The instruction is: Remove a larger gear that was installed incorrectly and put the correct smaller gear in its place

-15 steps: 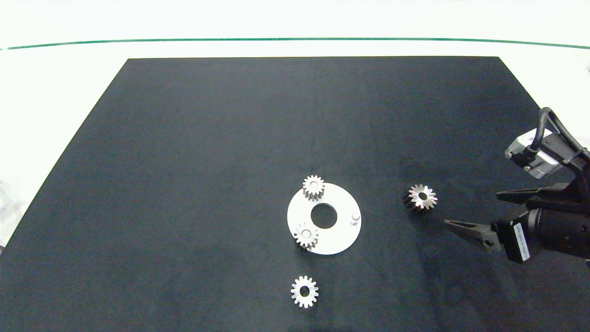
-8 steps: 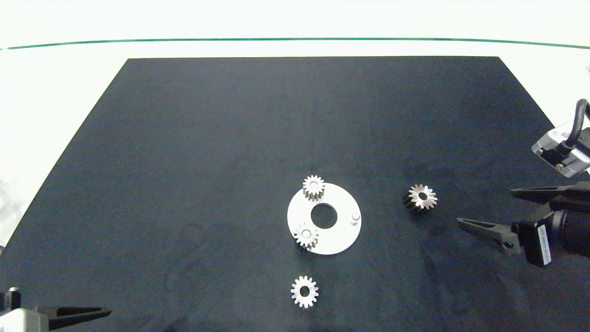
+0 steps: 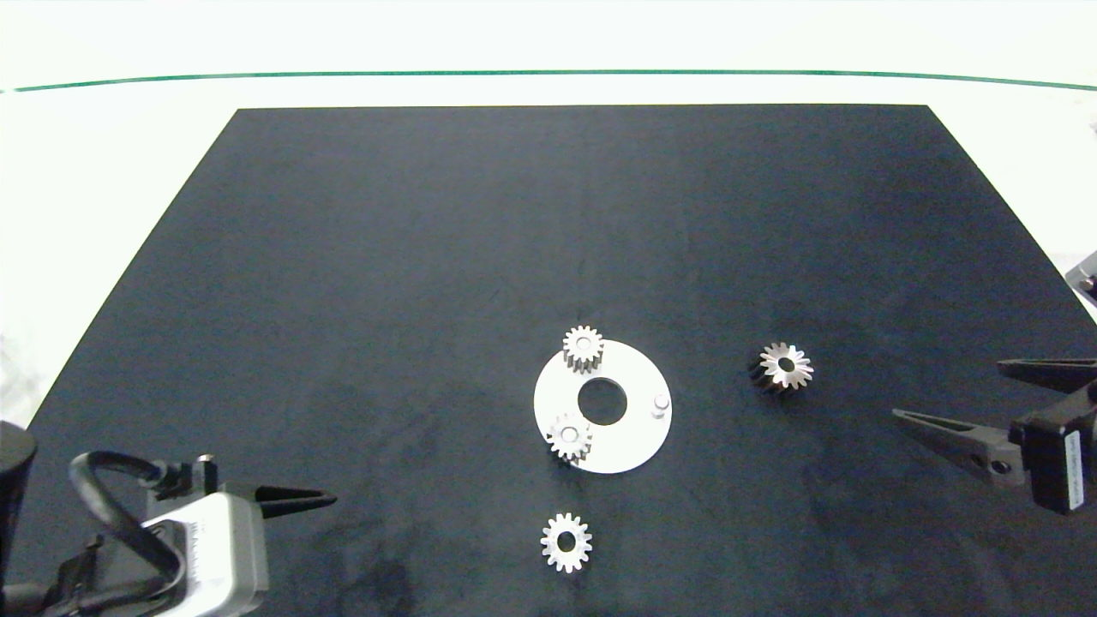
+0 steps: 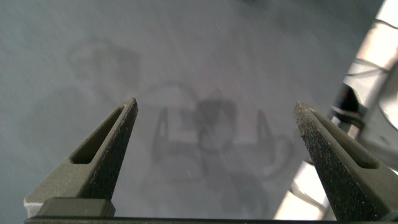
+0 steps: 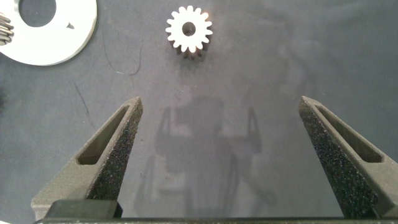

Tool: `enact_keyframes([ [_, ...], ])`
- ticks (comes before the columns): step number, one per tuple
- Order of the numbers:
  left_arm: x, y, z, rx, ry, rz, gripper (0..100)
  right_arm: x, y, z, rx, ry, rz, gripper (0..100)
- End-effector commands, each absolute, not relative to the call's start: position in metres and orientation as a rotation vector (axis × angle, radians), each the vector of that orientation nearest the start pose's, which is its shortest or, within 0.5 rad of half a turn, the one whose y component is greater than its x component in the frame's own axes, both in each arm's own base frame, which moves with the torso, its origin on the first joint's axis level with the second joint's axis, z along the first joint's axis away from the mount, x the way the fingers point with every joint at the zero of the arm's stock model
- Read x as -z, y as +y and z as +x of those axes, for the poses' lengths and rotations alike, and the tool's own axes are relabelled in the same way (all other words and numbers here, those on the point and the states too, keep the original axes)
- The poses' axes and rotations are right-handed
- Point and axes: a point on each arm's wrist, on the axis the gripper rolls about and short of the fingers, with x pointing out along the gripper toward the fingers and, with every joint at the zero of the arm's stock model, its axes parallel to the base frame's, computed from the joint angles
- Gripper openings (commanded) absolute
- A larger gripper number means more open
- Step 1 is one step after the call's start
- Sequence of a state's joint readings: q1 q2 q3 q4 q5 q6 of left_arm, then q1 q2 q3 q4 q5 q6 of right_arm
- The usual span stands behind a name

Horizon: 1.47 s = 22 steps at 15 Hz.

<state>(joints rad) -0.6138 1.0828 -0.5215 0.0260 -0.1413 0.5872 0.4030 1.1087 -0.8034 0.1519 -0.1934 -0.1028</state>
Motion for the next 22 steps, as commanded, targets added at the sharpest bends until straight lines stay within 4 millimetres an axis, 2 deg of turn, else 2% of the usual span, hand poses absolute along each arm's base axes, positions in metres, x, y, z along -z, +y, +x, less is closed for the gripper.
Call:
enact_keyframes([
  [1, -0.161, -0.110, 0.118, 0.889, 0.384, 0.748, 100, -0.247, 0.050, 0.130, -0.224, 0.401, -0.224, 100],
  [5, -0.154, -0.129, 0.116, 0.878, 0.390, 0.756, 100, -0.250, 0.046, 0.125, -0.205, 0.381, -0.212, 100],
  [10, -0.144, -0.144, 0.128, 0.865, 0.476, 0.717, 100, -0.256, 0.040, 0.110, -0.207, 0.348, -0.200, 100],
  [15, -0.143, -0.167, 0.140, 0.825, 0.448, 0.682, 100, -0.259, 0.034, 0.097, -0.204, 0.317, -0.190, 100],
  [22, -0.141, -0.175, 0.139, 0.778, 0.449, 0.645, 100, -0.262, 0.031, 0.089, -0.197, 0.297, -0.180, 100],
])
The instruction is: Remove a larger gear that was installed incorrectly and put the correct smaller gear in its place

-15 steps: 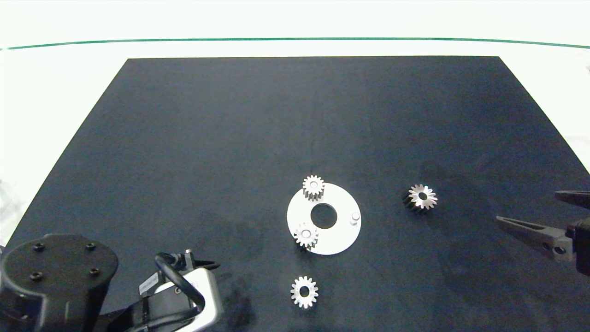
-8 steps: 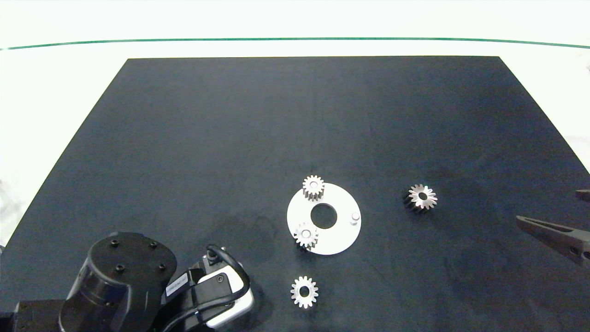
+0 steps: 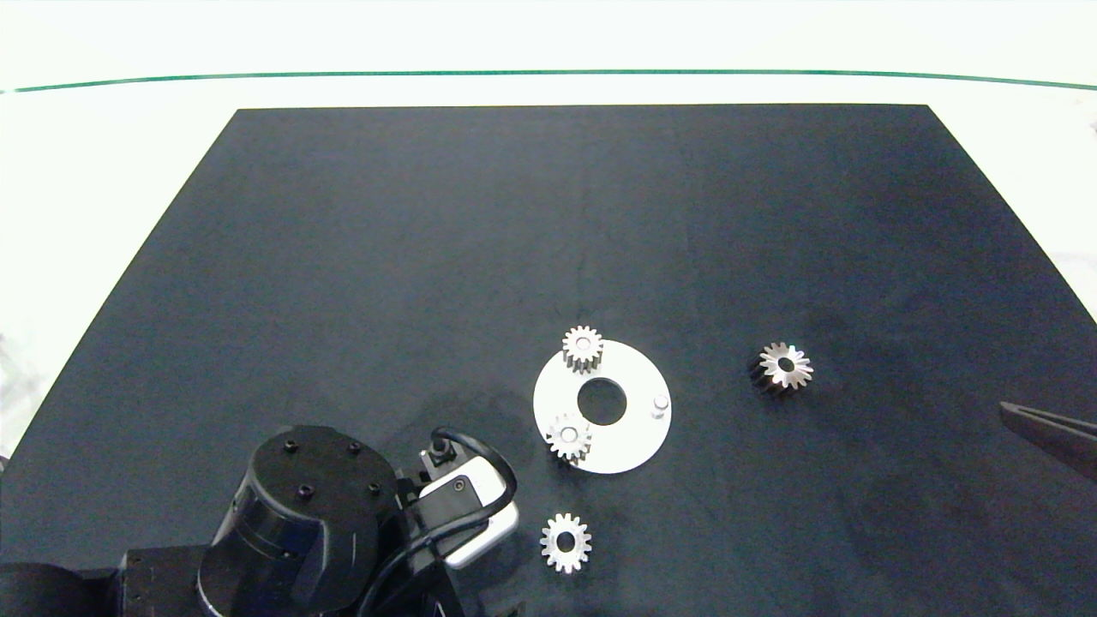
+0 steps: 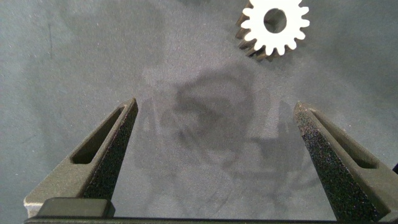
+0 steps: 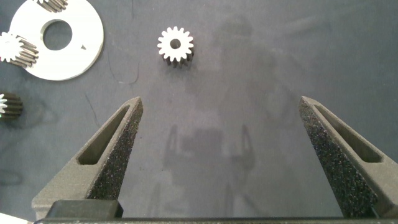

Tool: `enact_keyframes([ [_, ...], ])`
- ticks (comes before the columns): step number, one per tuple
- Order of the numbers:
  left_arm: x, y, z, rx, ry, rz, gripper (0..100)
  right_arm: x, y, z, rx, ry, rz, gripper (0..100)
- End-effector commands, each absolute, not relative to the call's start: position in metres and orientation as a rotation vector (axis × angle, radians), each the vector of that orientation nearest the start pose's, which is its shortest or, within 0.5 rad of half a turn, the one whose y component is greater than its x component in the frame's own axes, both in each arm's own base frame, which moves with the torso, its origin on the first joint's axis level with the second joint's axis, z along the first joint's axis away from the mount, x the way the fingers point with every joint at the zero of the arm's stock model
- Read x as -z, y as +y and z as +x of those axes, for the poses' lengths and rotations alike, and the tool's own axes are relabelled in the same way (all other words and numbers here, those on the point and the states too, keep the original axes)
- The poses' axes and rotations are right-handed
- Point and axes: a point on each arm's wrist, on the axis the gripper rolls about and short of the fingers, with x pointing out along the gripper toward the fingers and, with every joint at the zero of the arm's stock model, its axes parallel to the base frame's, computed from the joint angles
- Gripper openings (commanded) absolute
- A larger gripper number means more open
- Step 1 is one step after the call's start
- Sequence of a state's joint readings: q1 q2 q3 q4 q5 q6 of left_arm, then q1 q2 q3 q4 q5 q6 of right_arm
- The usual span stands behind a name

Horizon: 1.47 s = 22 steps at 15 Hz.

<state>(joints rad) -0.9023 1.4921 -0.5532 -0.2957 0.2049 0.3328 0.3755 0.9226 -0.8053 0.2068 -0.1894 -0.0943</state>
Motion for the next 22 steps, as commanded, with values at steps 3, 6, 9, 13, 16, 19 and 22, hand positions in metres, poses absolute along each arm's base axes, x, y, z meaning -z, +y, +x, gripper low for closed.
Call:
enact_keyframes([
  [3, -0.147, -0.195, 0.128, 0.730, 0.500, 0.531, 100, -0.260, 0.029, 0.085, -0.196, 0.310, -0.174, 100],
  [6, -0.151, -0.197, 0.127, 0.688, 0.527, 0.558, 100, -0.262, 0.028, 0.084, -0.194, 0.298, -0.170, 100],
  [9, -0.156, -0.205, 0.130, 0.660, 0.478, 0.544, 100, -0.263, 0.027, 0.081, -0.189, 0.291, -0.168, 100],
  [13, -0.153, -0.220, 0.121, 0.666, 0.442, 0.523, 100, -0.263, 0.025, 0.078, -0.186, 0.281, -0.164, 100],
  [16, -0.149, -0.226, 0.115, 0.654, 0.425, 0.536, 100, -0.265, 0.024, 0.077, -0.179, 0.280, -0.163, 100],
  [19, -0.145, -0.237, 0.113, 0.631, 0.396, 0.543, 100, -0.265, 0.024, 0.076, -0.179, 0.281, -0.163, 100],
  [22, -0.135, -0.245, 0.117, 0.628, 0.387, 0.541, 100, -0.267, 0.024, 0.075, -0.179, 0.272, -0.161, 100],
])
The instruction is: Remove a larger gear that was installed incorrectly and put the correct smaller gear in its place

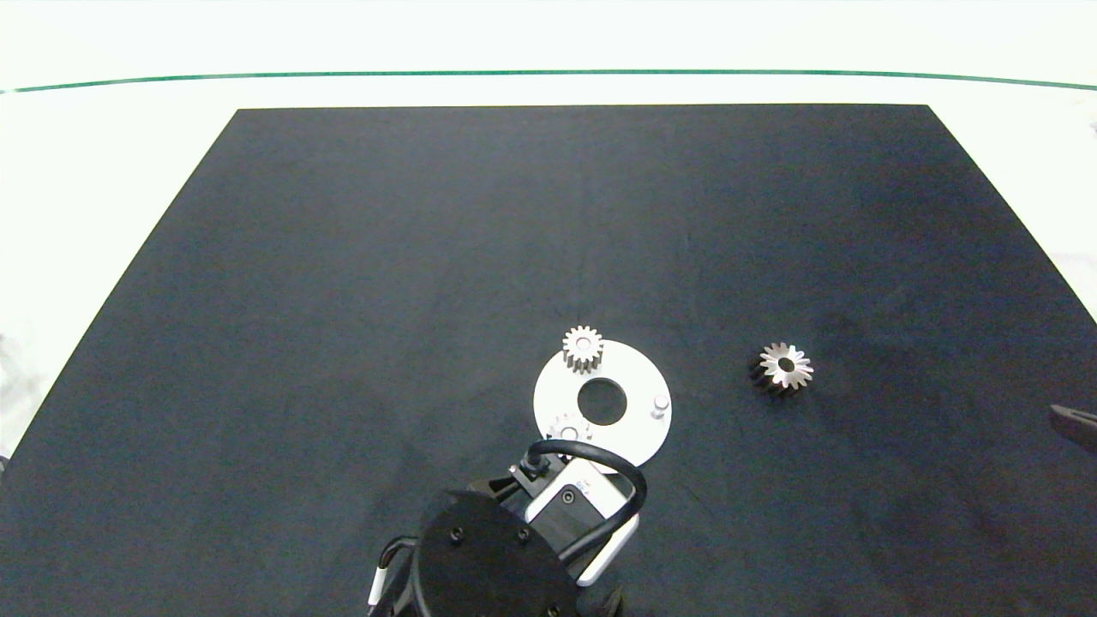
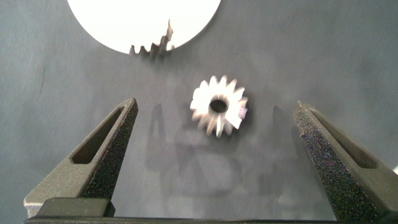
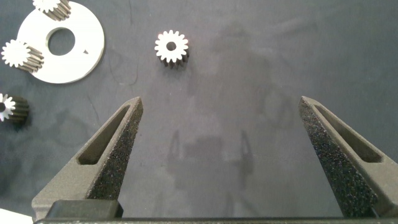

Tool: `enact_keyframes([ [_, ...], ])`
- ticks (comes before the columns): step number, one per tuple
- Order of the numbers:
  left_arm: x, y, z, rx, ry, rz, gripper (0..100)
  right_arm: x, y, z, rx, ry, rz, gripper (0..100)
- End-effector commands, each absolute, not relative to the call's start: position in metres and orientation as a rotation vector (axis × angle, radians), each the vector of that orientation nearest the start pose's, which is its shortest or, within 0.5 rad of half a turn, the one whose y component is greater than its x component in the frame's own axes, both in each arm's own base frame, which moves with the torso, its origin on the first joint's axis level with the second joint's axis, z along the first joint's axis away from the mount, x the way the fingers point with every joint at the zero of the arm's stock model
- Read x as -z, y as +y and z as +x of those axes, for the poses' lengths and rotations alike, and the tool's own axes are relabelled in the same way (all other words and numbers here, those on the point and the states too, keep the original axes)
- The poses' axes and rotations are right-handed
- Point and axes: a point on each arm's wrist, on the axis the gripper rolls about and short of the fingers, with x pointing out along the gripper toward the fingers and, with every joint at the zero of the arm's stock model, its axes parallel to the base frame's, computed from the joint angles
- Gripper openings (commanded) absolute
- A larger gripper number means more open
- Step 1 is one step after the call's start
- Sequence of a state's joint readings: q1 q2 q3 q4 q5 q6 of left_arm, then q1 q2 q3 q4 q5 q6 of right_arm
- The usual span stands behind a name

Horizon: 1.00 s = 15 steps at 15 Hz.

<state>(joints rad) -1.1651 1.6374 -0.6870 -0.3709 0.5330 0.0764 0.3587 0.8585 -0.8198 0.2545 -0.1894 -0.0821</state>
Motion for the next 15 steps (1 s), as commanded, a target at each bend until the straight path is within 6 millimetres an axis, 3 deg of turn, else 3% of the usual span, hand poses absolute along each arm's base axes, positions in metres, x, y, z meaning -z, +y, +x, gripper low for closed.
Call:
enact_keyframes([
  [1, -0.132, -0.247, 0.118, 0.627, 0.393, 0.544, 100, -0.267, 0.023, 0.074, -0.179, 0.271, -0.160, 100],
  [15, -0.122, -0.255, 0.131, 0.593, 0.438, 0.535, 100, -0.262, 0.023, 0.074, -0.180, 0.288, -0.158, 100],
])
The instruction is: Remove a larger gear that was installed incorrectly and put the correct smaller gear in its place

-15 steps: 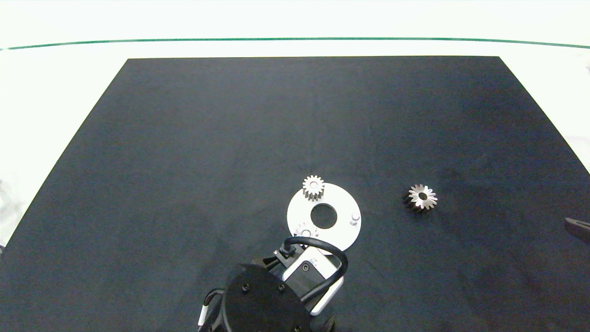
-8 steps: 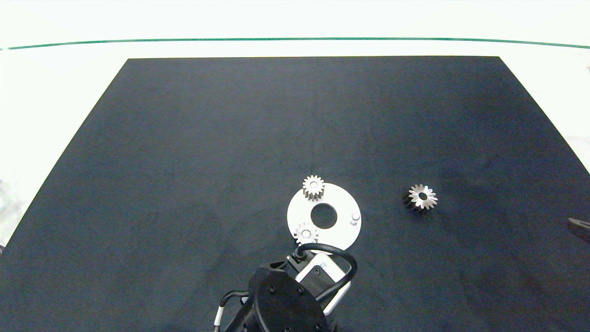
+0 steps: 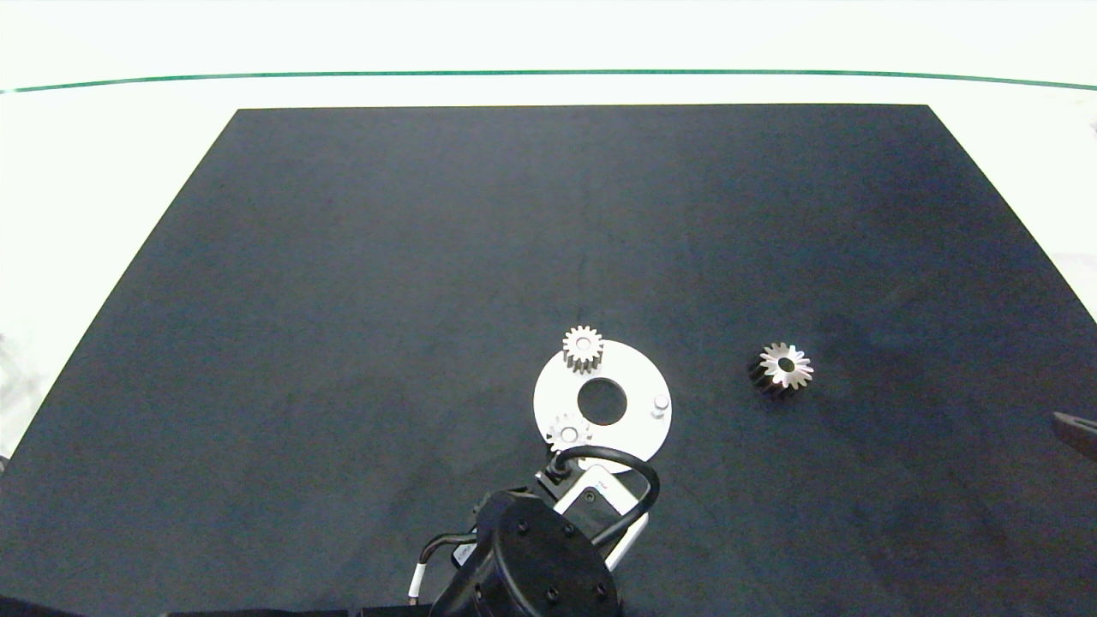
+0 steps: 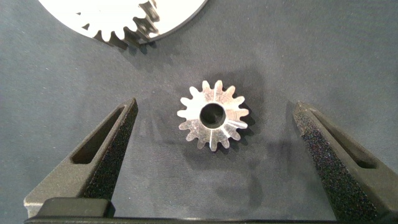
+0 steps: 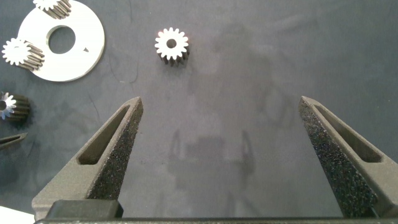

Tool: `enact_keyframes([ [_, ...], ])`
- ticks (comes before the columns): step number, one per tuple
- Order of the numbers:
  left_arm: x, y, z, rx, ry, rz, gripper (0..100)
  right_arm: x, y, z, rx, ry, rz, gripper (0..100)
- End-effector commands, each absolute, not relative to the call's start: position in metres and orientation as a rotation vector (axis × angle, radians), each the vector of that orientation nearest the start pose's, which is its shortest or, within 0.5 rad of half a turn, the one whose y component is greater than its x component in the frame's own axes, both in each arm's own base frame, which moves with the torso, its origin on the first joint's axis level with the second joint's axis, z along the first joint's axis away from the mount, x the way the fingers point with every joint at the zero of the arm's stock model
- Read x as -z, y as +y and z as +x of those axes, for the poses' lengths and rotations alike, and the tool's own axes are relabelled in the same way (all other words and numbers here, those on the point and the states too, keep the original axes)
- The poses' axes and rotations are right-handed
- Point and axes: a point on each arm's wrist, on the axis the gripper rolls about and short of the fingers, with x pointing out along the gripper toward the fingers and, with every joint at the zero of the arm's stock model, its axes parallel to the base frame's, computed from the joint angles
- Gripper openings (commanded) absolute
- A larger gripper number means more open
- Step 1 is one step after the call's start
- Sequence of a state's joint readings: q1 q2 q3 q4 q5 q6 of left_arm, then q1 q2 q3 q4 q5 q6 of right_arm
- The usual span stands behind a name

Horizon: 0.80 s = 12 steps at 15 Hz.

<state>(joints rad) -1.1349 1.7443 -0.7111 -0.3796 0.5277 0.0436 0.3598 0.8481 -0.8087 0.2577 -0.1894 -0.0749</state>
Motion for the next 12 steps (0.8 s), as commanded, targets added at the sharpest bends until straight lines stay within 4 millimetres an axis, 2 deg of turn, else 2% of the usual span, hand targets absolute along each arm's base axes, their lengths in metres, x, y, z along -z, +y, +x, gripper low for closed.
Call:
enact_keyframes([
  [1, -0.1212, -0.2560, 0.1317, 0.592, 0.439, 0.535, 99, -0.2616, 0.0233, 0.0739, -0.180, 0.289, -0.156, 100],
  [12, -0.1178, -0.2617, 0.1368, 0.585, 0.451, 0.533, 77, -0.2617, 0.0232, 0.0735, -0.180, 0.288, -0.156, 100],
])
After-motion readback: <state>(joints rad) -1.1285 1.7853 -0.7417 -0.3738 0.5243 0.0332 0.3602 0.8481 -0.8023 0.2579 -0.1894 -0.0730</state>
